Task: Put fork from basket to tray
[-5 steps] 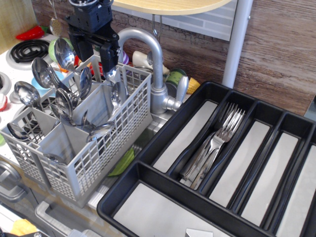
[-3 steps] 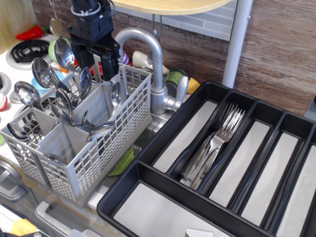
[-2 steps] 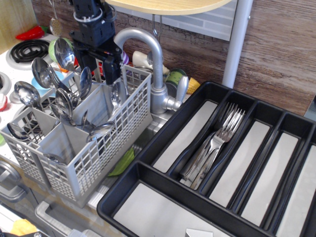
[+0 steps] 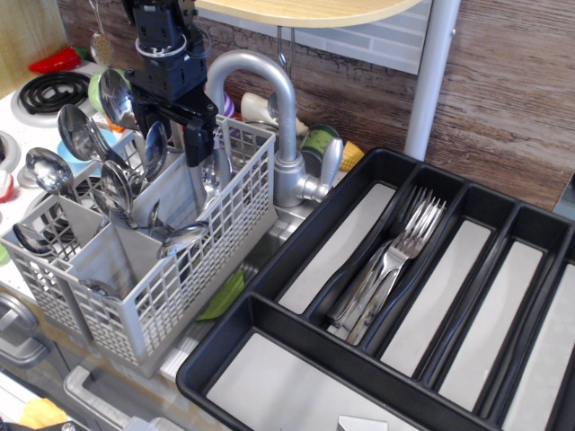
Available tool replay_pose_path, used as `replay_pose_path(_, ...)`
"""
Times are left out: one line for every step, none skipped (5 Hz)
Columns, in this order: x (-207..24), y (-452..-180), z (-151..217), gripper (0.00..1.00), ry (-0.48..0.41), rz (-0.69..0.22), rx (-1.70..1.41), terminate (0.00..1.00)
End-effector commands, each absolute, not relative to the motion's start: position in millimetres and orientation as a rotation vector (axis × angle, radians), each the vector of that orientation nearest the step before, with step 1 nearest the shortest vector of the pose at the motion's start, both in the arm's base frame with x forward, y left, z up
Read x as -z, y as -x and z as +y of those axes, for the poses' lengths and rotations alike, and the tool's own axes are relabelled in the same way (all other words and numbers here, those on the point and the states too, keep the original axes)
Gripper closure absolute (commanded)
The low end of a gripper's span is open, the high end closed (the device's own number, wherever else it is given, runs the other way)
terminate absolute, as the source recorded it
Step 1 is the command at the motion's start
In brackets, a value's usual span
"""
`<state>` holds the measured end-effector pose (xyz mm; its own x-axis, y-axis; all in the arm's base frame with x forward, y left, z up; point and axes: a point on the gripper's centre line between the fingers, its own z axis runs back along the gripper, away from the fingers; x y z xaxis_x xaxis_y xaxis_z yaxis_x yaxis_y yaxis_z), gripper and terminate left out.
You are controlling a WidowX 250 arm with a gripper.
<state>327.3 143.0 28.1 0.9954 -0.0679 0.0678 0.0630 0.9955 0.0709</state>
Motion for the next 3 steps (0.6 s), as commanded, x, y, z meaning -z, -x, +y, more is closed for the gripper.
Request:
replay_pose_path(-24.7, -330.6, 157.9, 0.0, -0.079, -0.11, 0.06, 0.0)
replay_pose_path(-18.5, -331.1, 157.9, 1.0, -0.048, -0.113, 0.035, 0.0)
replay_pose_path(-26.1, -331.9, 152.1, 1.0, -0.016, -0.11, 0.027, 0.0)
